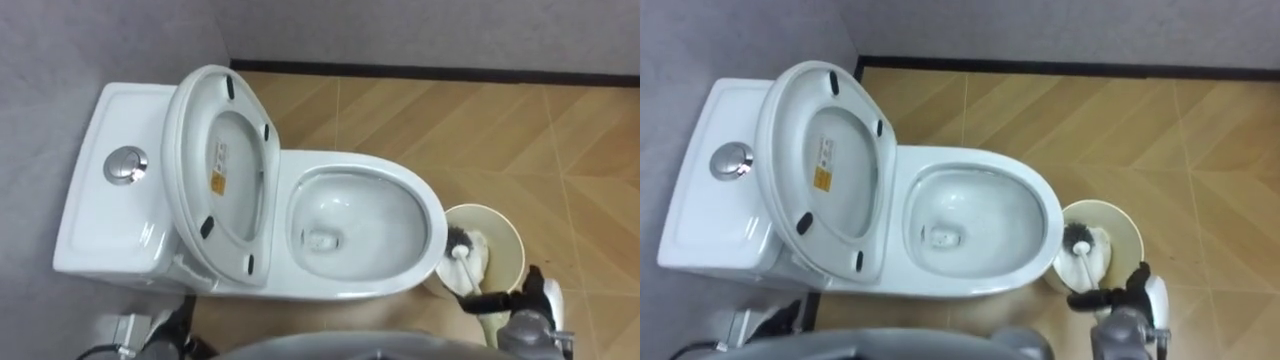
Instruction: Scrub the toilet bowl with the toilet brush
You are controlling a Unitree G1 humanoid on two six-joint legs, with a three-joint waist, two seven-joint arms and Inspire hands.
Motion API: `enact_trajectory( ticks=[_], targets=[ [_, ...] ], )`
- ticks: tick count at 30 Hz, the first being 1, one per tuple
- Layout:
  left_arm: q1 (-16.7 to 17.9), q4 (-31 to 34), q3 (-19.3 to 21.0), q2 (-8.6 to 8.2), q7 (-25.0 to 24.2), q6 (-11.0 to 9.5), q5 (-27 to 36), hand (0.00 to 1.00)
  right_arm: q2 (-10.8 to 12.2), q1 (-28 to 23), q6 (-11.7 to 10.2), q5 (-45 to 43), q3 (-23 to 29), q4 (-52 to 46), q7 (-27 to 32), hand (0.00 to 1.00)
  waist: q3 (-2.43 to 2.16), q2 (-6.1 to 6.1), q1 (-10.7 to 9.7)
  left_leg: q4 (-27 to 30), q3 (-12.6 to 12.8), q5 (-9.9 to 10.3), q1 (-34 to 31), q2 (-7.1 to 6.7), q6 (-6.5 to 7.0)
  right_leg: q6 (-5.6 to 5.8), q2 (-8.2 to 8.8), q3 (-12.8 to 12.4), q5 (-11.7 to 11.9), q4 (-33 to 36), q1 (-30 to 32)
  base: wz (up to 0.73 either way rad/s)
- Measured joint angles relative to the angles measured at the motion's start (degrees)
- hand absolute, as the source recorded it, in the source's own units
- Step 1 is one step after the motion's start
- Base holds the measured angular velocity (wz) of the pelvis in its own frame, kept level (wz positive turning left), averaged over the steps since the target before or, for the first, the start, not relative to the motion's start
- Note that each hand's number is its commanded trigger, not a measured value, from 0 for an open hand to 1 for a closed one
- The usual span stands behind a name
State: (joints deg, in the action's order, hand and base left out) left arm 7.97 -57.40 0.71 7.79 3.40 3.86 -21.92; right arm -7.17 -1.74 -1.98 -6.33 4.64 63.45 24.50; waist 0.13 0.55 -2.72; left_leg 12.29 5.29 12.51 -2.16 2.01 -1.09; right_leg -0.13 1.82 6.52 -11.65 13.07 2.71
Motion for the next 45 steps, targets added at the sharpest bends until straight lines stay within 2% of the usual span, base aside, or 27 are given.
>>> enact_trajectory(
  ticks=[4, 6, 9, 10, 11, 13, 17, 20, 24, 26, 30, 34, 37, 41, 45],
  targets=[
    [-2.37, -0.14, -2.94, 0.56, 1.21, -1.99, 2.42, 0.0, -0.43, 2.48, -1.22, 3.11, -0.12, 4.48, 1.15, 0.0, 0.68, 0.94, 0.13, 3.06, -0.72, -0.05, -6.04, -0.07, 0.09, -0.06, 0.35, 0.72, 0.13, 2.69, 5.55, 0.1],
    [-3.61, -0.71, -3.93, 0.64, 1.46, -2.2, 3.59, 0.0, -0.47, 4.08, -1.26, 5.7, -0.14, 6.92, 1.76, 0.0, 0.63, 1.54, 0.04, 4.05, -0.73, -0.27, -9.04, -0.12, 0.45, -0.08, 0.59, 0.88, 0.12, 4.13, 8.65, 0.02],
    [-6.96, -3.31, -4.55, 0.73, 2.66, -2.46, 6.97, 0.0, -0.56, 6.95, -1.23, 10.96, -0.16, 10.5, 2.21, 0.0, 0.94, 2.08, 0.07, 6.38, -0.76, -0.51, -14.03, -0.39, 0.82, -0.26, 1.24, 0.83, -0.03, 7.8, 14.28, 0.01],
    [-8.24, -3.43, -5.02, 0.42, 2.95, -2.58, 8.45, 0.0, -0.77, 7.97, -1.1, 13.65, -0.29, 11.01, 2.24, 0.0, 1.11, 2.09, 0.14, 7.84, -0.98, -0.62, -16.35, -0.65, 1.0, -0.27, 1.71, 0.98, -0.21, 9.31, 16.45, 0.11],
    [-9.85, -3.41, -5.86, 0.04, 3.42, -2.91, 9.54, 0.0, -0.97, 9.74, -1.04, 15.01, -0.19, 12.4, 2.21, 0.0, 1.58, 1.87, -0.07, 9.43, -0.94, -0.64, -18.57, -0.94, 1.08, -0.24, 2.21, 0.87, -0.59, 11.44, 18.94, 0.11],
    [-12.23, -3.2, -7.72, -0.59, 3.53, -3.4, 11.19, 0.0, -1.29, 12.0, -1.03, 16.33, -0.19, 13.94, 2.18, 0.0, 1.96, 1.51, -0.1, 11.84, -0.81, -0.62, -22.07, -1.28, 1.39, -0.2, 2.79, 0.56, -0.93, 14.04, 22.54, 0.07],
    [-16.41, -0.84, -11.62, -2.07, 3.53, -4.38, 14.75, 0.0, -2.34, 15.11, -0.99, 18.81, -2.12, 14.17, 2.19, 0.0, 2.31, 1.11, -0.39, 17.14, -0.73, -0.37, -29.41, -1.96, 2.46, 0.29, 4.09, 0.49, -2.18, 19.25, 29.46, 0.16],
    [-17.89, 2.45, -12.73, -2.06, 3.53, -4.81, 16.17, 0.0, -3.58, 17.18, -0.36, 20.9, -3.47, 14.32, 2.16, 0.0, 2.37, 1.03, 0.18, 20.98, -0.69, 0.19, -34.88, -1.9, 3.11, 0.32, 4.64, 0.55, -2.53, 23.16, 34.6, 0.08],
    [-19.36, 3.6, -13.32, -1.5, 3.9, -5.01, 18.08, 0.0, -5.95, 18.95, 0.23, 22.01, -3.54, 14.44, 2.29, 0.0, 2.37, 1.1, 1.27, 25.44, -0.85, 0.62, -41.1, -1.92, 3.47, 0.24, 5.21, 0.62, -2.84, 27.16, 40.45, 0.06],
    [-19.6, 4.57, -14.61, -0.94, 3.91, -5.0, 19.05, 0.0, -7.61, 20.03, 0.73, 22.03, -4.45, 14.79, 2.29, 0.0, 2.39, 1.1, 1.82, 29.43, -0.89, 1.93, -44.18, -2.02, 3.66, 0.0, 5.97, 0.61, -4.08, 31.49, 43.58, 0.07],
    [-20.62, 6.54, -16.31, 0.21, 3.86, -5.07, 20.38, 0.0, -9.72, 21.79, 0.71, 21.97, -6.0, 14.6, 2.29, 0.0, 2.55, 1.19, 1.82, 34.25, -0.95, 3.05, -48.78, -2.77, 3.83, 0.16, 7.17, -0.22, -6.21, 37.46, 48.59, 0.11],
    [-21.2, 10.42, -16.95, 0.62, 3.86, -5.13, 20.42, 0.0, -11.59, 23.3, 0.81, 21.64, -7.92, 14.27, 2.91, 0.0, 2.63, 1.25, 3.46, 39.29, -0.91, 4.55, -53.87, -2.74, 3.57, -0.24, 7.31, -0.99, -7.71, 42.74, 53.91, 0.0],
    [-20.91, 12.43, -19.09, 1.02, 3.83, -5.51, 22.39, 0.0, -13.06, 23.57, 0.84, 21.73, -8.92, 14.02, 3.36, 0.0, 2.69, 1.4, 4.46, 42.03, -0.78, 4.98, -56.8, -2.79, 3.54, -0.64, 8.24, -0.96, -8.97, 46.28, 57.04, 0.14],
    [-20.02, 15.51, -20.16, 1.98, 3.85, -5.95, 23.69, 0.0, -13.68, 25.34, 0.76, 21.74, -10.16, 14.0, 3.37, 0.0, 2.87, 1.55, 4.71, 44.59, -0.83, 5.69, -59.54, -2.72, 2.86, -1.32, 8.37, -0.91, -9.82, 49.14, 59.91, 0.05],
    [-19.22, 17.64, -20.21, 2.69, 3.86, -6.11, 24.8, 0.0, -13.86, 26.21, 0.65, 21.89, -10.36, 13.7, 3.37, 0.0, 2.87, 1.6, 4.71, 45.6, -0.99, 5.8, -61.33, -2.6, 2.47, -1.52, 8.21, -0.97, -10.27, 50.45, 61.77, 0.01]
  ],
)
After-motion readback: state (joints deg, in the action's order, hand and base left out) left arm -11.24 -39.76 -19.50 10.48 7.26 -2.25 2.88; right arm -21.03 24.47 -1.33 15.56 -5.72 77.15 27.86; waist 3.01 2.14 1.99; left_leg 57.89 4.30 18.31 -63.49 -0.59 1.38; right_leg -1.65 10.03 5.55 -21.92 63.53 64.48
